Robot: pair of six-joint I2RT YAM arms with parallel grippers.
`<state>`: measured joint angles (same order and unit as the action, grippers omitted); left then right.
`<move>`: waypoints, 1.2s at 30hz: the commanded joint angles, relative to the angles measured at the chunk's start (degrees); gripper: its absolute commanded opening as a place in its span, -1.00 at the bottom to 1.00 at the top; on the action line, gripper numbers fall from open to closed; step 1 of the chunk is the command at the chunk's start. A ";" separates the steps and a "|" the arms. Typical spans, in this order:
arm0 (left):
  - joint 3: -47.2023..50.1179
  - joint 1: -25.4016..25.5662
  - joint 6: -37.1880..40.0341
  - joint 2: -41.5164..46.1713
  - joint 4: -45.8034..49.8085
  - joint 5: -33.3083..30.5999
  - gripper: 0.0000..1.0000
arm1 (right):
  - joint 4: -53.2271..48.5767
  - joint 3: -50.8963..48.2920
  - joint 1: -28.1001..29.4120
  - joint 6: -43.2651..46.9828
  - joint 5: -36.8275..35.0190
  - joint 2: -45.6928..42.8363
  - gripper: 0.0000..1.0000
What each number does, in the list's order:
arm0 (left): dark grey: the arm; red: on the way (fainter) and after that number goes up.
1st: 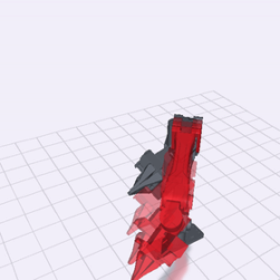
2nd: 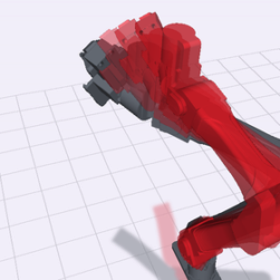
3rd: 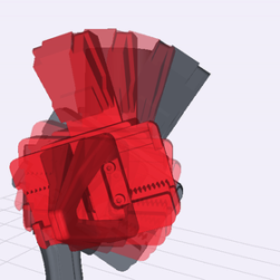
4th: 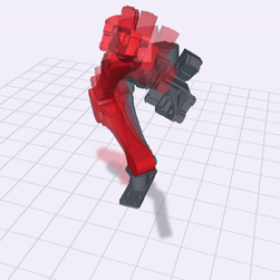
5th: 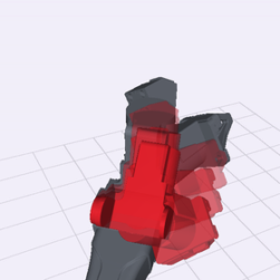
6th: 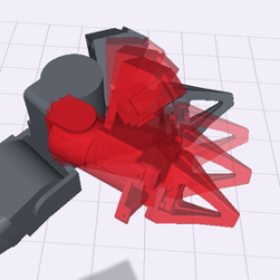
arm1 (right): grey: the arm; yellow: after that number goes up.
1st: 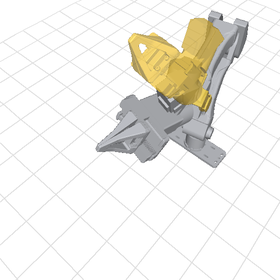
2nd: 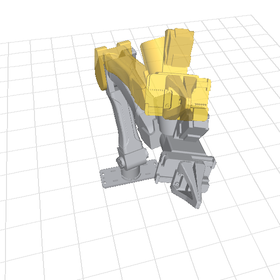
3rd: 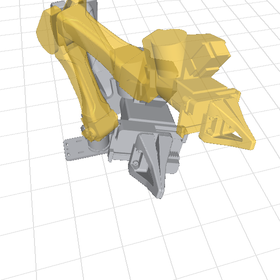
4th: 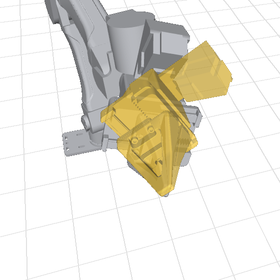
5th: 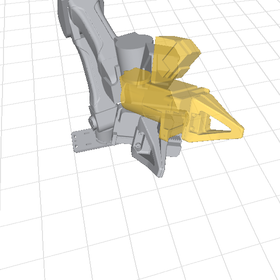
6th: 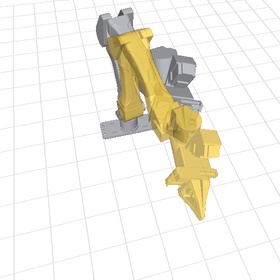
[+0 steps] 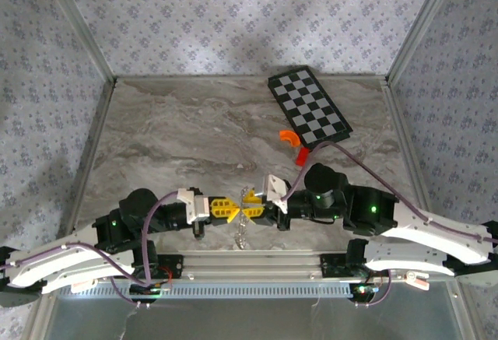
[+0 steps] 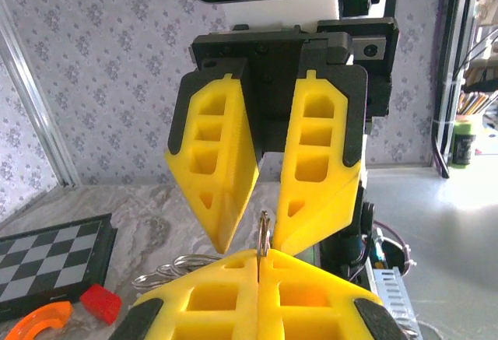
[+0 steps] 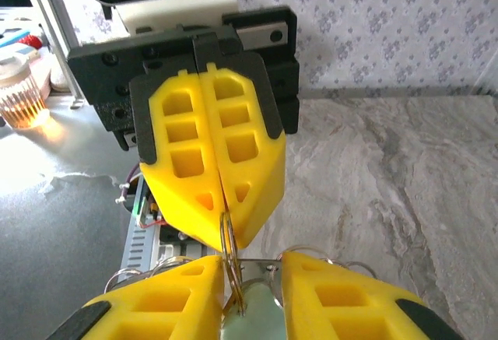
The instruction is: Put the keys on the keyring
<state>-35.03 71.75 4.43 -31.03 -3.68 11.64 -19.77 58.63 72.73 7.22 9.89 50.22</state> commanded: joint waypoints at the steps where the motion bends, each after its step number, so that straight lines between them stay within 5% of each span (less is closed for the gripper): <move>1: 0.91 0.14 -2.74 1.06 -8.55 2.07 -1.00 | 2.87 -1.35 -0.31 -0.81 0.83 -1.08 -0.49; 20: 3.85 0.07 -4.53 1.56 -14.09 2.10 -1.00 | -0.22 0.33 -0.14 1.00 -0.28 -0.87 -1.00; 25: 1.67 0.11 -2.04 2.44 -4.81 -0.35 -1.00 | -6.97 4.34 -0.11 3.97 -0.82 0.72 -1.00; 36: -6.54 0.06 4.92 -0.41 14.40 -4.70 -0.55 | -19.78 13.64 0.66 8.86 -1.67 6.32 -1.00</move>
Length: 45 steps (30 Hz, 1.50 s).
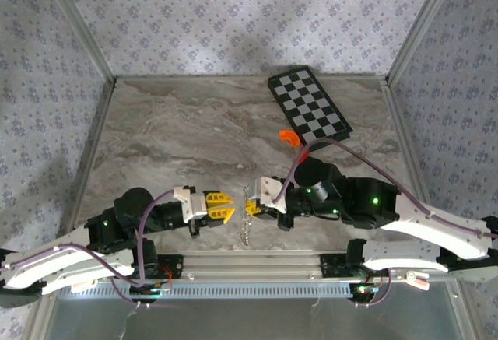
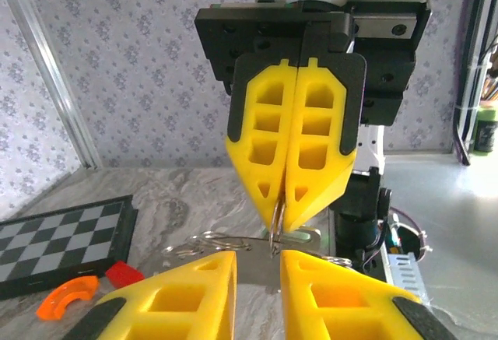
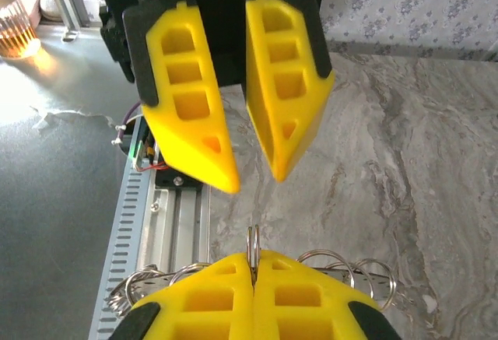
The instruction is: Put the keys on the keyring
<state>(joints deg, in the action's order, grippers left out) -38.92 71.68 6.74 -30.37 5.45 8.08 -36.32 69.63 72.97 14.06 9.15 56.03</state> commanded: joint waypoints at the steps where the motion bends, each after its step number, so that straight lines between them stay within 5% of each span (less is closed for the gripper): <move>1: -3.15 0.15 2.86 -1.45 5.79 -0.69 -0.53 | -3.24 2.84 0.41 2.02 -1.04 0.83 -1.00; 7: -3.61 0.20 2.27 -2.49 5.29 1.70 -0.34 | -3.14 3.19 0.41 2.11 -1.93 1.58 -1.00; 17: -3.10 0.20 1.87 -4.86 2.51 0.47 -0.36 | -2.68 3.21 0.72 2.90 -1.43 3.18 -1.00; 27: -2.22 0.20 2.55 -5.53 1.38 -1.21 -0.61 | -1.13 3.08 1.12 3.07 -0.36 4.53 -1.00; 33: -1.10 0.18 2.84 -5.40 0.81 -1.83 -0.98 | -1.09 3.45 1.12 2.99 0.51 5.13 -1.00; 45: 1.06 0.16 2.21 -3.62 -4.65 -5.26 -1.00 | -1.02 1.70 1.22 1.41 0.94 3.48 -1.00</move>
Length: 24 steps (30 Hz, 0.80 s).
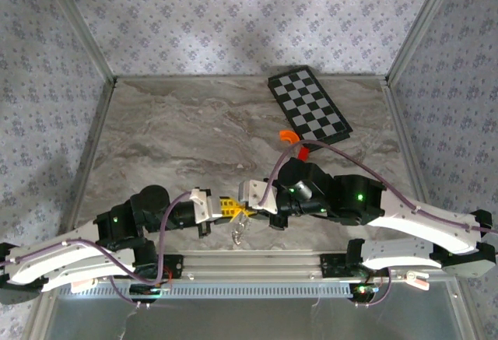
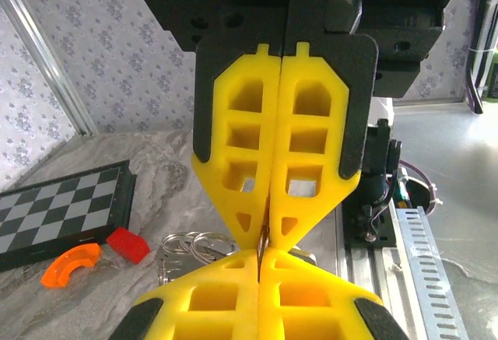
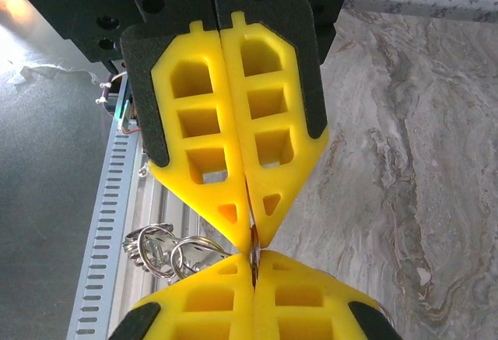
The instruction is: Put the keys on the keyring
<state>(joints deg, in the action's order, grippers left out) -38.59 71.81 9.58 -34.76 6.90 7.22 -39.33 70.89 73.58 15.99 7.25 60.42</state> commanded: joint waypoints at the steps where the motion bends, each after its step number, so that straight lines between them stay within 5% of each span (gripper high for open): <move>1: 1.24 0.06 -0.66 1.30 -6.98 -4.66 -1.00 | 2.21 0.16 0.60 -0.73 3.07 -1.06 -1.00; 4: 2.44 0.01 -0.77 1.93 -8.63 -5.28 -1.00 | 3.49 -0.92 0.60 -1.76 3.52 -1.52 -0.99; 13: 2.57 0.02 -0.51 3.67 -8.65 -5.44 -1.00 | 6.36 -2.07 0.60 -3.03 2.60 -2.93 -0.47; 24: 3.83 0.02 -0.61 6.08 -10.66 -1.67 -1.00 | 6.89 -5.79 0.09 -4.12 2.33 -6.88 -0.43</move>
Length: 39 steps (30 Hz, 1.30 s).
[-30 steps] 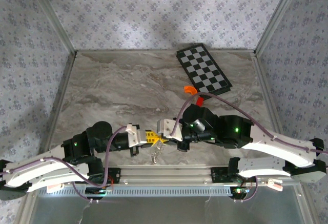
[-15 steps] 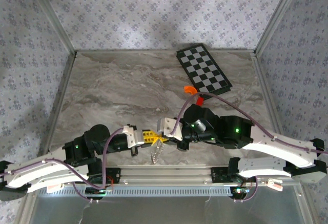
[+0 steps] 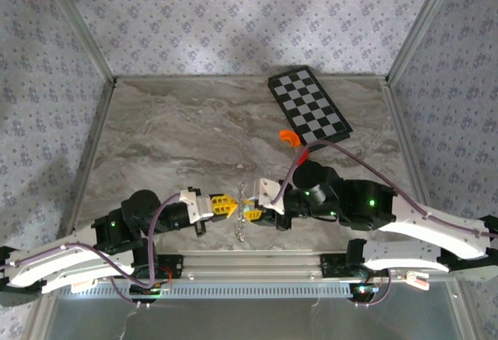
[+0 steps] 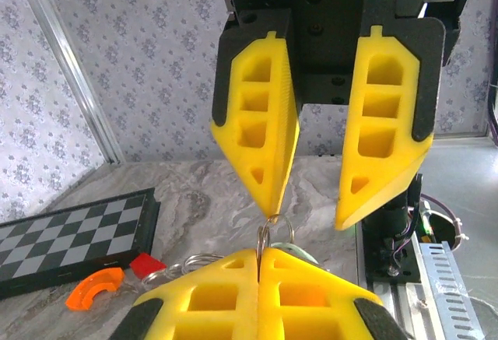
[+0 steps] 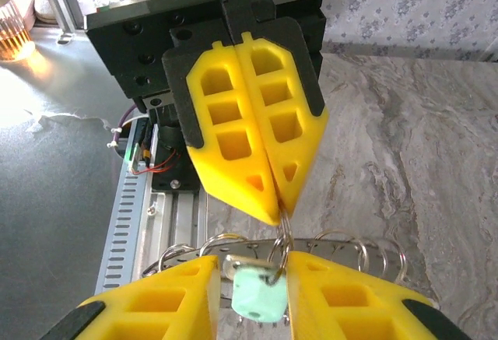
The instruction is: Put the keys on the keyring
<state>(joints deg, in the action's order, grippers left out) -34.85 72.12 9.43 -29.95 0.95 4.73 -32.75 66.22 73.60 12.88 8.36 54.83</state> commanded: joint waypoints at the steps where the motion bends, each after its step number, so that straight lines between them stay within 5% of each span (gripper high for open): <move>1: 0.05 -0.30 -0.46 1.55 -4.81 1.31 -1.00 | 0.70 -1.49 0.05 -1.10 1.22 -1.60 -0.43; 14: 0.20 -0.25 0.59 2.15 -3.50 4.60 -1.00 | 3.32 -1.25 -0.48 -2.84 -2.01 -1.92 -0.19; 26: 0.22 -0.31 1.02 2.35 -3.32 7.37 -1.00 | -0.84 0.96 -0.57 -7.12 -0.08 -0.76 -0.51; 39: 0.22 -0.23 1.37 3.05 -2.08 6.40 -1.00 | -0.58 1.10 -1.89 -13.76 5.85 -2.82 -0.23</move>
<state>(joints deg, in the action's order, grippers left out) -34.28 72.01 10.04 -28.10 0.75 10.94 -32.80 65.43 72.64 2.11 10.74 52.34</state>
